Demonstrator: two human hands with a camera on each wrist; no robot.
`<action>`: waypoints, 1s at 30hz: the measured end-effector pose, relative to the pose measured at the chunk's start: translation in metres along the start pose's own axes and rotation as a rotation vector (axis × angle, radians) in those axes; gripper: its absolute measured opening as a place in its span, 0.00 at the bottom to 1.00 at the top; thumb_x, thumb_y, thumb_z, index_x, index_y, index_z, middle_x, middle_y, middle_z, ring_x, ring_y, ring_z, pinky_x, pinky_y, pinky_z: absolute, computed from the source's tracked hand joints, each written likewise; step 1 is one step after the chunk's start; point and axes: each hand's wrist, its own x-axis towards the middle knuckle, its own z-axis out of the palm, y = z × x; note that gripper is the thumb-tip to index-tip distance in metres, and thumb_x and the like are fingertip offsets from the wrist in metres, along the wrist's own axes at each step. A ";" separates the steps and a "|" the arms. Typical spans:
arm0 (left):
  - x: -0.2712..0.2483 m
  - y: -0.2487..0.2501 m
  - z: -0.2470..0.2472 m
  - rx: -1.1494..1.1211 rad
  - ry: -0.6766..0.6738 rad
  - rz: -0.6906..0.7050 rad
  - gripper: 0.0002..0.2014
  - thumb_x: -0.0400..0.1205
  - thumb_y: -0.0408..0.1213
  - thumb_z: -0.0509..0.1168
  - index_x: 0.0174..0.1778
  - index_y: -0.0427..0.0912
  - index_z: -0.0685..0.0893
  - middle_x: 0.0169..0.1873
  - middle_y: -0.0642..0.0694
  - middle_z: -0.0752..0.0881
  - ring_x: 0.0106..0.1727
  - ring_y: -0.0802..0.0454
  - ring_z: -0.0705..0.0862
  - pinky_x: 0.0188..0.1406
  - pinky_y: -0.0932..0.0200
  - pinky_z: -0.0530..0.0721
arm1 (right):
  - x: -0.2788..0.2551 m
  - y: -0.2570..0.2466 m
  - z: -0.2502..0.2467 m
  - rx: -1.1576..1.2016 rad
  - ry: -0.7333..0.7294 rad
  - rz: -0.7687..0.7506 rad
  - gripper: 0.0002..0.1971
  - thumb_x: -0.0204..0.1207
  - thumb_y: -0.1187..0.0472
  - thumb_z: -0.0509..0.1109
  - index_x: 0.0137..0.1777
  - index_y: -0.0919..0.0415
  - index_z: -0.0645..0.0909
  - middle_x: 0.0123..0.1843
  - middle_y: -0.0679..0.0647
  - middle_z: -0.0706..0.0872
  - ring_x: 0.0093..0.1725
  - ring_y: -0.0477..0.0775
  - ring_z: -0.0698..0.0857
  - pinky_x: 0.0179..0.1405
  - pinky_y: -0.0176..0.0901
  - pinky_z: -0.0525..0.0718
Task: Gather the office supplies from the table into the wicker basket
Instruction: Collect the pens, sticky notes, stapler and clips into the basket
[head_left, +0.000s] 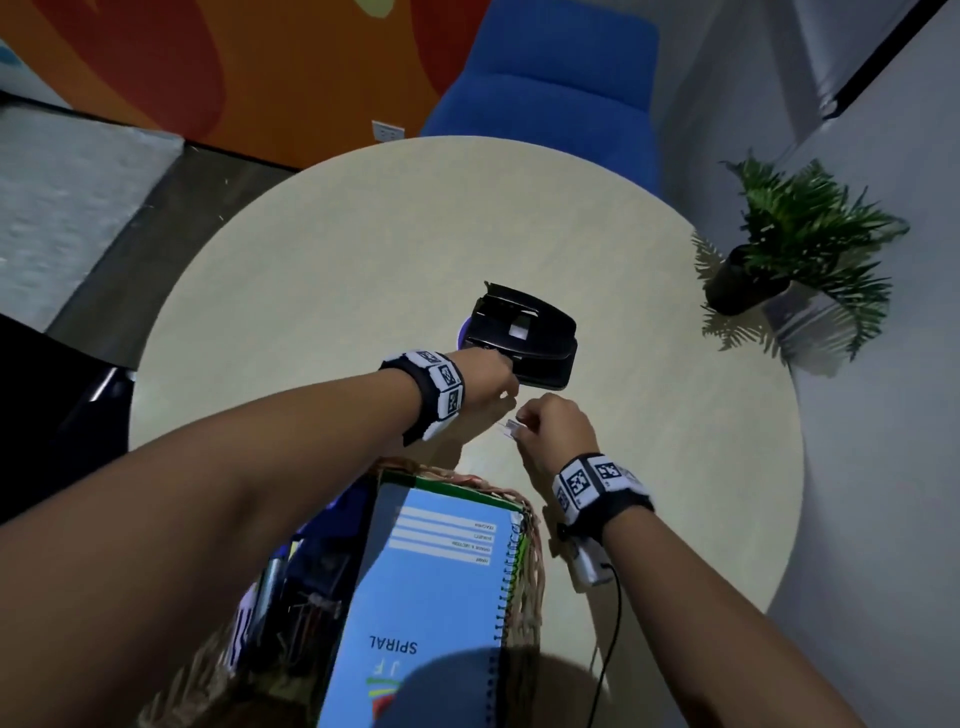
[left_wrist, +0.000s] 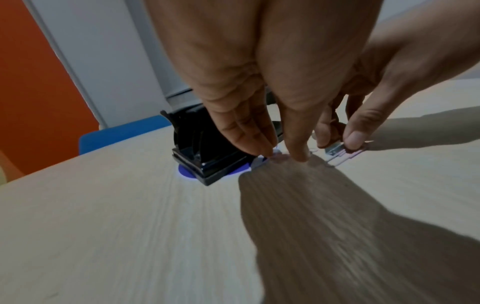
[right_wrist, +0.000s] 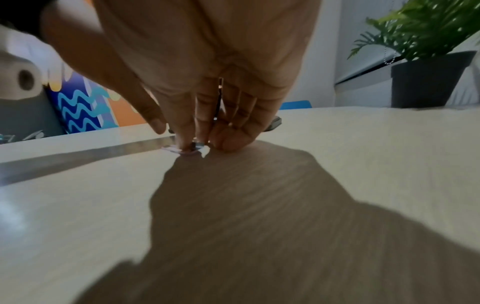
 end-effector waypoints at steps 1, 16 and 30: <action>0.005 0.000 0.003 0.002 0.000 -0.002 0.13 0.79 0.42 0.62 0.50 0.43 0.89 0.50 0.42 0.87 0.51 0.41 0.85 0.49 0.51 0.83 | 0.001 0.001 0.002 -0.008 0.007 -0.009 0.08 0.74 0.55 0.73 0.51 0.55 0.87 0.54 0.55 0.87 0.54 0.62 0.85 0.52 0.49 0.82; 0.014 0.019 -0.007 0.161 -0.165 -0.182 0.13 0.82 0.40 0.58 0.50 0.38 0.86 0.50 0.38 0.88 0.52 0.37 0.86 0.46 0.51 0.79 | -0.002 0.009 0.001 0.121 0.038 0.041 0.06 0.74 0.63 0.68 0.50 0.55 0.82 0.47 0.57 0.88 0.48 0.64 0.85 0.44 0.47 0.81; -0.199 0.006 -0.021 -0.442 0.214 -0.439 0.06 0.75 0.40 0.73 0.37 0.53 0.82 0.35 0.51 0.89 0.40 0.50 0.86 0.42 0.55 0.82 | -0.041 -0.008 -0.035 0.491 0.127 0.001 0.07 0.77 0.71 0.68 0.42 0.63 0.87 0.32 0.48 0.85 0.28 0.32 0.83 0.28 0.19 0.80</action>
